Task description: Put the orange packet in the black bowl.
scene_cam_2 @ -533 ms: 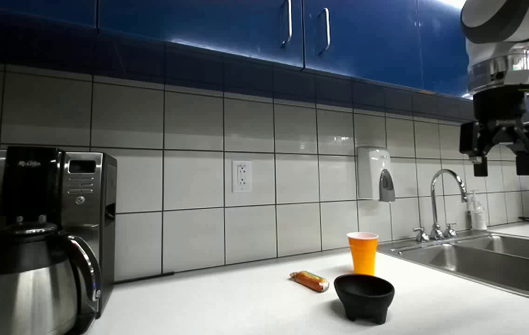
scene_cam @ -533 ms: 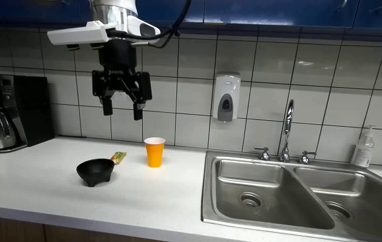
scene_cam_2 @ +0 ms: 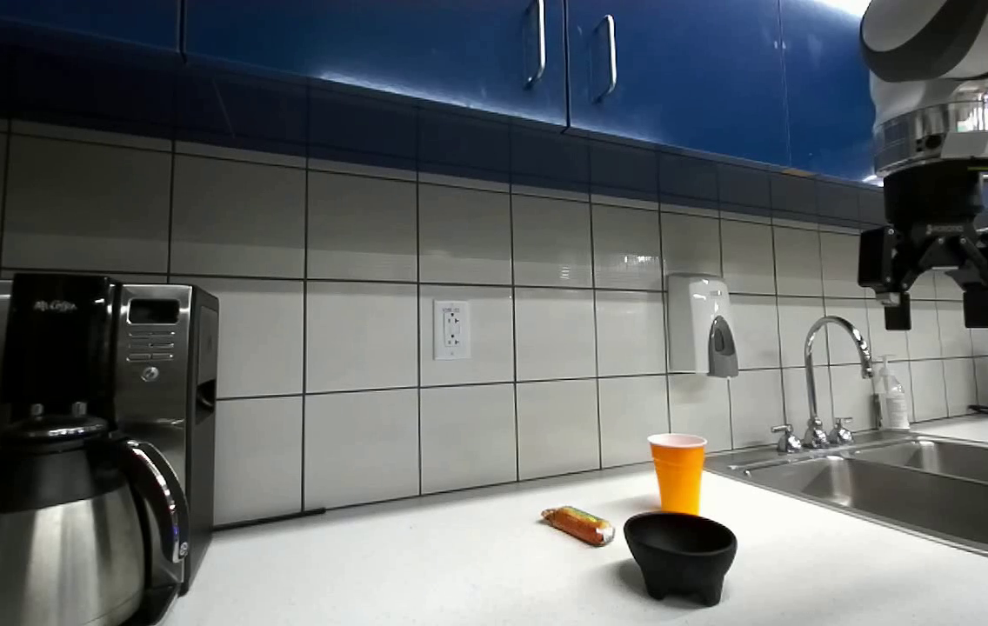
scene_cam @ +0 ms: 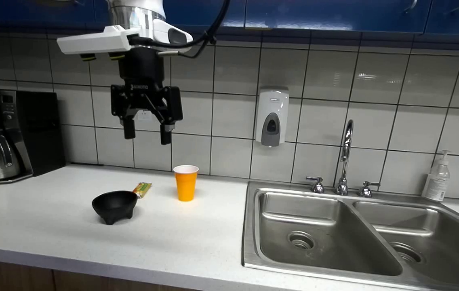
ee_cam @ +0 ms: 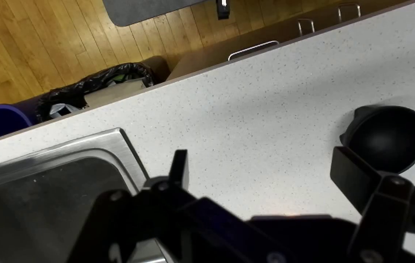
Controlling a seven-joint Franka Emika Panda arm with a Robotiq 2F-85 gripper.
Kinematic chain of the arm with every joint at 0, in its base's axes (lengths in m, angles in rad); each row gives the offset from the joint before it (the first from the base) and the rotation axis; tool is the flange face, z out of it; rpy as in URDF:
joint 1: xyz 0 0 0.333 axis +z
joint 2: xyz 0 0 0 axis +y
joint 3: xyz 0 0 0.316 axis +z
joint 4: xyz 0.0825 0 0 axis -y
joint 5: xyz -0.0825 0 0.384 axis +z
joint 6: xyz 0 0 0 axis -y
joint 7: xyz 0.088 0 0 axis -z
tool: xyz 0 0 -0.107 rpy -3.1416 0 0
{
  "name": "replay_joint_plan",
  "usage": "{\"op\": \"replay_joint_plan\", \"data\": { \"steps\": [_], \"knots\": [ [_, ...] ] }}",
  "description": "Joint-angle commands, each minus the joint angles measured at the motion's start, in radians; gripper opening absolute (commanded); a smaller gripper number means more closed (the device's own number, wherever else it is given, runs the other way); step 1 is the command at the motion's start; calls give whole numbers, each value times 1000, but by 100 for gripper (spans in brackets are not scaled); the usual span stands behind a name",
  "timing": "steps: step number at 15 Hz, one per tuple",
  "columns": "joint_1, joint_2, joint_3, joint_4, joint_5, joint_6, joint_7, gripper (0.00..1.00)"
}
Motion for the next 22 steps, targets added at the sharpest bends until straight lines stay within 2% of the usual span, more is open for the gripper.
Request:
{"op": "replay_joint_plan", "data": {
  "steps": [1, 6, 11, 18, 22],
  "knots": [
    [-4, -4, -4, -20, 3, 12, -6, 100],
    [19, 62, 14, -88, 1, 93, 0, 100],
    [89, 182, 86, -84, -9, 211, 3, 100],
    [156, 390, 174, 7, -16, 360, 17, 100],
    [173, 504, 202, 106, -16, 390, 33, 100]
  ]
}}
